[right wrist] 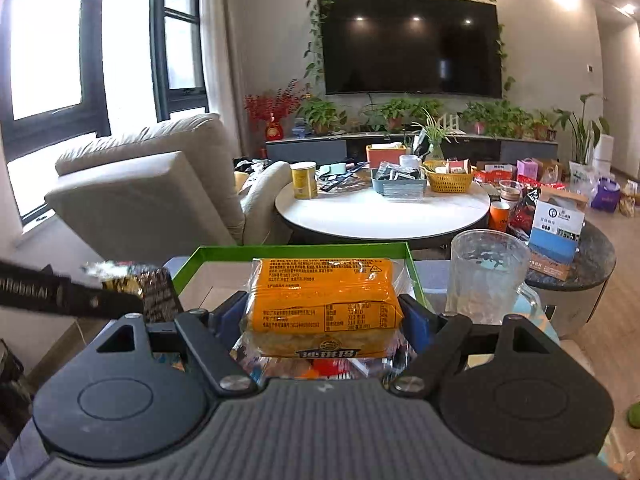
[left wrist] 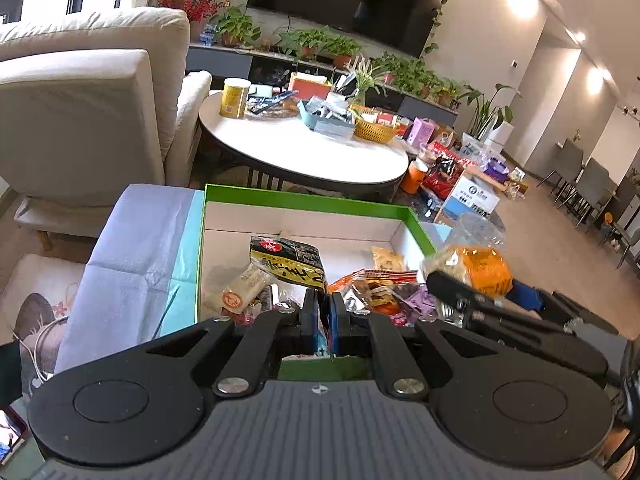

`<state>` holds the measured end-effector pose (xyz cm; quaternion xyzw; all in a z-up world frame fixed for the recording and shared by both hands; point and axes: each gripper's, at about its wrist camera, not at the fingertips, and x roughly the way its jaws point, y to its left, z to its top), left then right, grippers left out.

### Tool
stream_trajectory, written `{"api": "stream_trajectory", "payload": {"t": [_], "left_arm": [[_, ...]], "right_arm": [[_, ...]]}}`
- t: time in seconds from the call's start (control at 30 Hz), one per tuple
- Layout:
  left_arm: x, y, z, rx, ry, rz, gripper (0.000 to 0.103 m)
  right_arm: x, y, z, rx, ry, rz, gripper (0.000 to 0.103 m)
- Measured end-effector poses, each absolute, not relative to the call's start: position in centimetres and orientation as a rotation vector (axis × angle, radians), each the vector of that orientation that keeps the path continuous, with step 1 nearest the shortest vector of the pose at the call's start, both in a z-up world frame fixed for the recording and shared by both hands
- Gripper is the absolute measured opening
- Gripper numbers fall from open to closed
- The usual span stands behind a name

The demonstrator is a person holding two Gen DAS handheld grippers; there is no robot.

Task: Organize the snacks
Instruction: 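Carry both packs into the green box and open both tools, then move both tools back down to the snack heap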

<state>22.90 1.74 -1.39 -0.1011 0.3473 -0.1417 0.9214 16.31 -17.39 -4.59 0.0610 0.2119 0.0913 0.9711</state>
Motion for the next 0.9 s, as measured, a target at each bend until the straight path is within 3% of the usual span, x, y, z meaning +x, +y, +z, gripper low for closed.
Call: {"api": "stream_trajectory", "payload": {"t": [0.3, 0.37, 0.43, 0.5, 0.9], "left_arm": [[26.3, 1.0, -3.2, -0.212, 0.777, -0.283, 0.006], [27.0, 0.9, -3.7, -0.234, 0.805, -0.28, 0.011], [27.4, 1.0, -4.3, -0.262, 0.839, -0.266, 0.028], [27.2, 1.3, -4.7, -0.27, 0.843, -0.259, 0.032], [24.0, 0.7, -3.6, -0.228, 0.808, -0.315, 0.033]], "right_arm": [[19.7, -17.6, -5.4, 0.176, 0.465, 0.184, 0.063], [20.0, -17.6, -5.6, 0.192, 0.45, 0.171, 0.063], [19.9, -17.6, -5.6, 0.196, 0.421, 0.141, 0.063], [19.7, -17.7, -5.8, 0.185, 0.419, 0.141, 0.063], [16.9, -20.6, -6.0, 0.182, 0.459, 0.158, 0.063]]}}
